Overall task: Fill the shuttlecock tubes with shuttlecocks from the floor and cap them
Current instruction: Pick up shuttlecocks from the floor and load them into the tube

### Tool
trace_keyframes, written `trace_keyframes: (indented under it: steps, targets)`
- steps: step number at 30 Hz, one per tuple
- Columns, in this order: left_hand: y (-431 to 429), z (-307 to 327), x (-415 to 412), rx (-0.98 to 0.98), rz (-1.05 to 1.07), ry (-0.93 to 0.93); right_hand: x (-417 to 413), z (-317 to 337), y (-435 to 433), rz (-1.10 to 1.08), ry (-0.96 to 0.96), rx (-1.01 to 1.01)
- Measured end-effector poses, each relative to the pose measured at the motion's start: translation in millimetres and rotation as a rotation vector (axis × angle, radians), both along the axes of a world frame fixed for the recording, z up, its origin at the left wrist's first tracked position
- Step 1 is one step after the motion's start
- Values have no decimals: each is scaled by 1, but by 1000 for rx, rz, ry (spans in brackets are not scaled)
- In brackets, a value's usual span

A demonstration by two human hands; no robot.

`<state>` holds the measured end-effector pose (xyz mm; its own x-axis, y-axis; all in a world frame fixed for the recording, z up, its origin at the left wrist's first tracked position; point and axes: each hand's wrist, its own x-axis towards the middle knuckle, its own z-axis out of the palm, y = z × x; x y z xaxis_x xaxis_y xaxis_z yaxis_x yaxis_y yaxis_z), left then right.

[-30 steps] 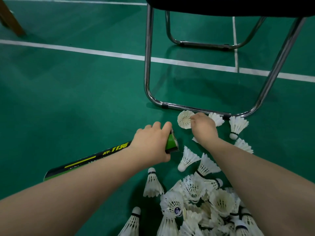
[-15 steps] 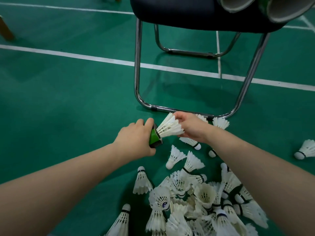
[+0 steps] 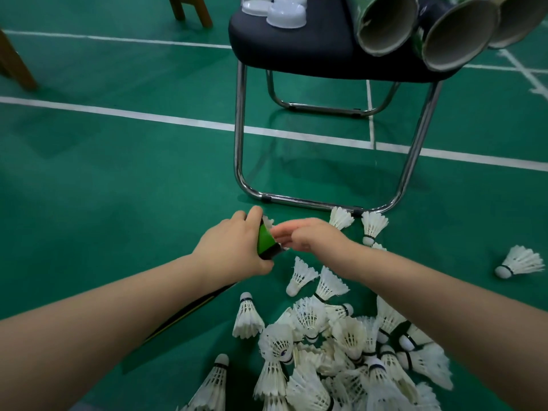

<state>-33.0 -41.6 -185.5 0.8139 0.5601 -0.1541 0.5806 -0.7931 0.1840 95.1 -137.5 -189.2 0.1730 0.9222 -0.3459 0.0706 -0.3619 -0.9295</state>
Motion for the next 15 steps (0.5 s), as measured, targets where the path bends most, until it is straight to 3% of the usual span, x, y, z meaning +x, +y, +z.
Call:
trace_keyframes:
  steps: [4,7,12,15]
  targets:
    - [-7,-4,0,41,-67,37,-1,-10,3,300,-20,-173]
    - [-13,-12,5,55,-126,57,-8,-17,2,312,127,-236]
    - [-10,-25,27,45,-84,33,9,-26,13,-11,186,-182]
    - [-4,-32,39,-22,-22,19,41,-36,14,-256,393,-154]
